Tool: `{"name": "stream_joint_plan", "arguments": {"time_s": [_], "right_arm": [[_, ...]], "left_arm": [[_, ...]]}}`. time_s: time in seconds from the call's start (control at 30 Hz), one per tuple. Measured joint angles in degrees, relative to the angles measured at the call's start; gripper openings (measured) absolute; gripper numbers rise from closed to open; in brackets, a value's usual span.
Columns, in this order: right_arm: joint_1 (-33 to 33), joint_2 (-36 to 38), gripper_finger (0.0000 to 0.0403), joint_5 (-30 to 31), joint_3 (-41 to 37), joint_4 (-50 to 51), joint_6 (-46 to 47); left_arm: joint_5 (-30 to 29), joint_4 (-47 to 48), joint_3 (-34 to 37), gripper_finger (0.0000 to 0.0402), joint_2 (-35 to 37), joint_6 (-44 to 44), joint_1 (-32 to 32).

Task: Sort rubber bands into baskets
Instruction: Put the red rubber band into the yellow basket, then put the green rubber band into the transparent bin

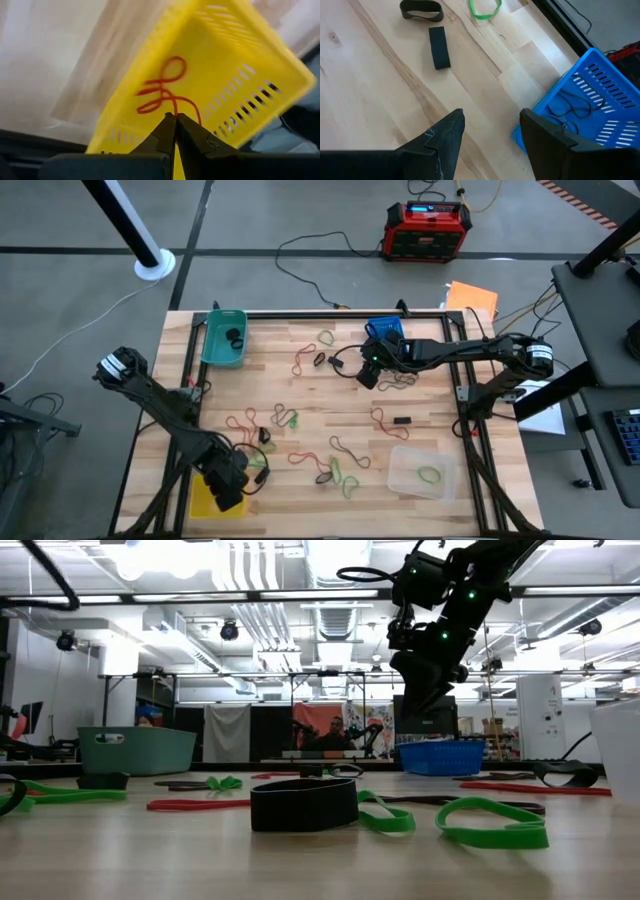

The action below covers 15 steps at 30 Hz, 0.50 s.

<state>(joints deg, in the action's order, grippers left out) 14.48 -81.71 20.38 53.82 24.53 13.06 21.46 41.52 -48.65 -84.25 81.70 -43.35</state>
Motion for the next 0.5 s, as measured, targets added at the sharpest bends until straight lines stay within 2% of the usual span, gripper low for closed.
{"name": "stream_joint_plan", "arguments": {"time_s": [0.23,0.5], "right_arm": [[0.0,0.0,0.0187,0.0,0.0,0.0,0.0],[0.0,0.0,0.0187,0.0,0.0,0.0,0.0]], "left_arm": [[-0.1,-0.2,0.1,0.0013,0.0,2.0,0.2],[-0.1,-0.1,-0.6,0.01,0.0,2.1,0.2]]}}
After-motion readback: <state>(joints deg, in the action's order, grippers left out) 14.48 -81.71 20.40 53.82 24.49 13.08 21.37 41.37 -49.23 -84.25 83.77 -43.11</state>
